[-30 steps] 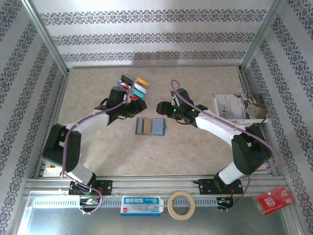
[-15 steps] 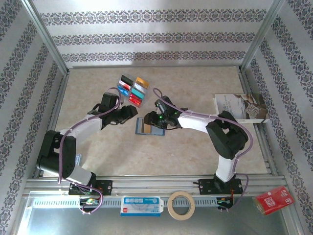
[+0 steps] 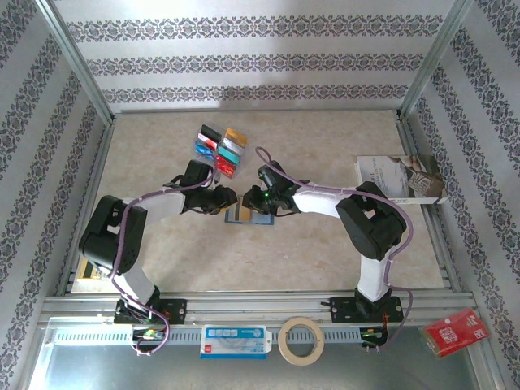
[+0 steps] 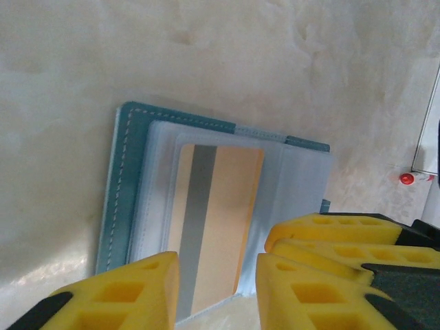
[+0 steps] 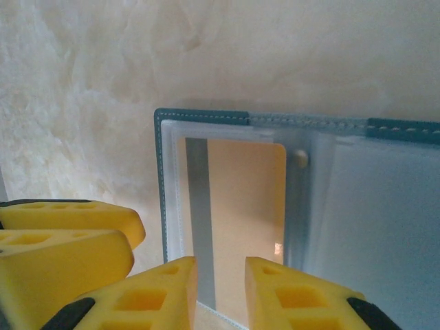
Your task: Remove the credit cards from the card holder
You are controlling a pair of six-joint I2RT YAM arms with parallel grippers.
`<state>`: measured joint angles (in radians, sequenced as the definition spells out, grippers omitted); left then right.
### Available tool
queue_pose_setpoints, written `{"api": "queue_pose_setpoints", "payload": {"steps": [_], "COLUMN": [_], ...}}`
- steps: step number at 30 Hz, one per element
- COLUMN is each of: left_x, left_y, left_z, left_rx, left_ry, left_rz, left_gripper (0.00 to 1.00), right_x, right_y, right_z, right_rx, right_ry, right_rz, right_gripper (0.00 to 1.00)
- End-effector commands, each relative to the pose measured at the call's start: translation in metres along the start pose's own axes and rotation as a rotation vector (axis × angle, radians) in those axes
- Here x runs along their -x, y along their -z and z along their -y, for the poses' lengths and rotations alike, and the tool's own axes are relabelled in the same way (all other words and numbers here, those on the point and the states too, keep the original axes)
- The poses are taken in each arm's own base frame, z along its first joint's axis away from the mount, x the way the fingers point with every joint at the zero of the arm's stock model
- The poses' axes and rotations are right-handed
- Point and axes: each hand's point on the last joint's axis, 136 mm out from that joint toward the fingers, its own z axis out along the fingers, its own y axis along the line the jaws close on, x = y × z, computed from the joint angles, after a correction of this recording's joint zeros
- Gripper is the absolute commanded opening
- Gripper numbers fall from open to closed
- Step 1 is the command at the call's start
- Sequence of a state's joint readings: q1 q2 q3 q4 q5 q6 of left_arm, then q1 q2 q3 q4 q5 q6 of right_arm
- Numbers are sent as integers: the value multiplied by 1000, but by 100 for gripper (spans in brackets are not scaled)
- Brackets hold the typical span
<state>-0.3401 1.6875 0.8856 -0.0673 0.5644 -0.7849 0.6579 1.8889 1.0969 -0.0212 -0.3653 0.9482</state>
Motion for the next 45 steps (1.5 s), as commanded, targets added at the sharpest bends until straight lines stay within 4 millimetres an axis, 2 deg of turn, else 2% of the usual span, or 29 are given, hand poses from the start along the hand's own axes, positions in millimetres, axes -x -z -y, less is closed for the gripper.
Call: {"api": "queue_pose_setpoints", "payload": {"steps": [1, 3, 9, 18, 24, 31, 39, 45], "left_x": [5, 4, 2, -1, -2, -4, -11, -18], "left_y": [-4, -5, -8, -12, -14, -18, -22, -23], "left_z": [18, 20, 4, -7, -5, -12, -30, -46], "left_rx": [-35, -32, 39, 80, 69, 87, 139, 189], "left_ry": [-59, -69, -65, -68, -73, -65, -42, -31], "left_rz": [9, 8, 7, -3, -18, -24, -33, -44], "left_gripper": [33, 31, 27, 26, 26, 25, 25, 24], "right_x": [5, 5, 5, 1, 2, 0, 0, 3], "right_y": [-2, -3, -5, -9, -9, -12, -12, -12], "right_z": [4, 5, 12, 23, 26, 32, 39, 41], "right_rx": [-5, -8, -18, -51, -66, -78, -76, -1], "right_ry": [-19, -20, -30, -28, -9, -9, -6, -24], "right_rz": [6, 5, -3, -12, -4, -10, -10, -13], "right_gripper": [25, 25, 25, 22, 23, 22, 21, 19]}}
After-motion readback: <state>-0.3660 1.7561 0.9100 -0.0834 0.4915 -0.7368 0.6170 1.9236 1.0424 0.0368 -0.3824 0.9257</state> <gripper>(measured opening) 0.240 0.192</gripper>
